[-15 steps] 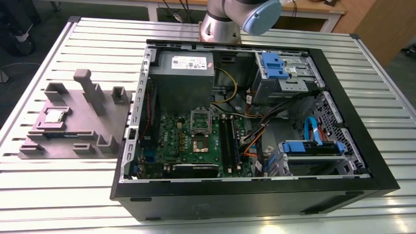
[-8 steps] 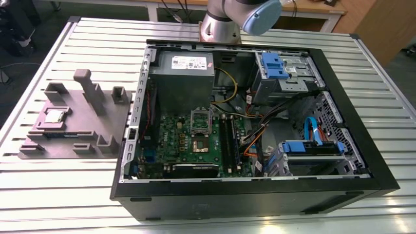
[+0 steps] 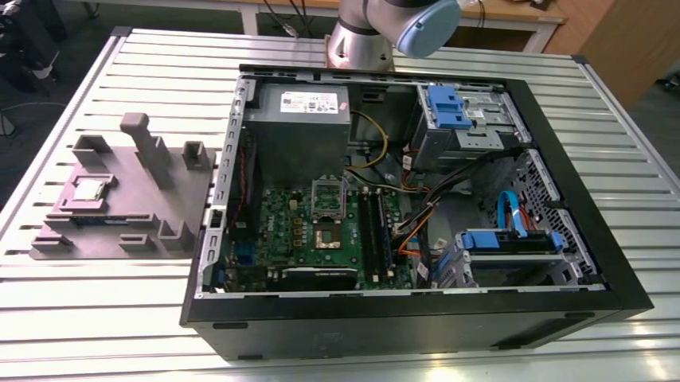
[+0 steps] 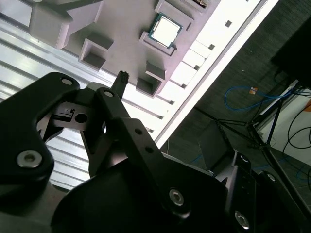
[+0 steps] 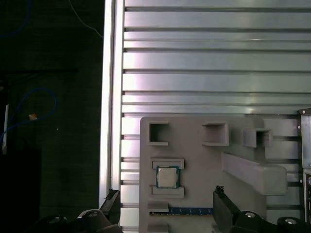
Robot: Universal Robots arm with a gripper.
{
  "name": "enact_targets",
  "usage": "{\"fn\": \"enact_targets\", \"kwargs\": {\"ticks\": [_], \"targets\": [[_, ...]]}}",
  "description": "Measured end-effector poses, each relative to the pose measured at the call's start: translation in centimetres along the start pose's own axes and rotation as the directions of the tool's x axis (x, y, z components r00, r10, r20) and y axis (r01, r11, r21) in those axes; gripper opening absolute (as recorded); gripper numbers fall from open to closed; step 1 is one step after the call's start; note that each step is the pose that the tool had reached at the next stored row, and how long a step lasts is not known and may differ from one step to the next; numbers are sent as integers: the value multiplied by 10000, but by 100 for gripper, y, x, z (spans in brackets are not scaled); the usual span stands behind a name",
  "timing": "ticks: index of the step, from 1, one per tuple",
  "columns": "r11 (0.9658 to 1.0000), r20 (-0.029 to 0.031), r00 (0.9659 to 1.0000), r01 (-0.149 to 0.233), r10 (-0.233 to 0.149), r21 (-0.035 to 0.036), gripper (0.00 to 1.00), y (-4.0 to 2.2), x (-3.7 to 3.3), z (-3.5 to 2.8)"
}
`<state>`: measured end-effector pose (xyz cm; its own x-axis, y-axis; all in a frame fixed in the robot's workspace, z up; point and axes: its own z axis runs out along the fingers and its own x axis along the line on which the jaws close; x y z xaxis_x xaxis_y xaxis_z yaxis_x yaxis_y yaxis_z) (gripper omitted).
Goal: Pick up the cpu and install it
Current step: 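Pick up the cpu and move it towards the insertion slot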
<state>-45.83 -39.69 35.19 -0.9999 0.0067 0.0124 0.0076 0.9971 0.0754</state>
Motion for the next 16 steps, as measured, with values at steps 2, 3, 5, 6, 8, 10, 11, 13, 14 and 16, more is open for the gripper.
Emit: {"fn": "enact_targets", "kwargs": {"ticks": [2, 3, 5, 6, 8, 10, 11, 13, 14, 16], "targets": [[10000, 0, 10000, 0, 0, 0, 84, 0, 0, 0], [10000, 0, 10000, 0, 0, 0, 84, 0, 0, 0], [10000, 0, 10000, 0, 0, 0, 84, 0, 0, 0], [10000, 1, 10000, 0, 0, 0, 84, 0, 0, 1], [10000, 1, 10000, 1, -1, -1, 84, 0, 0, 3], [10000, 1, 10000, 3, -3, -1, 85, -1, 0, 11], [10000, -2, 10000, 2, -2, -2, 85, -2, 0, 22], [10000, -22, 10000, 29, -29, -3, 91, -4, 1, 55], [10000, -39, 10000, 51, -51, -2, 91, -5, 2, 73], [10000, -68, 9999, 79, -79, -2, 91, -9, 3, 110]]}}
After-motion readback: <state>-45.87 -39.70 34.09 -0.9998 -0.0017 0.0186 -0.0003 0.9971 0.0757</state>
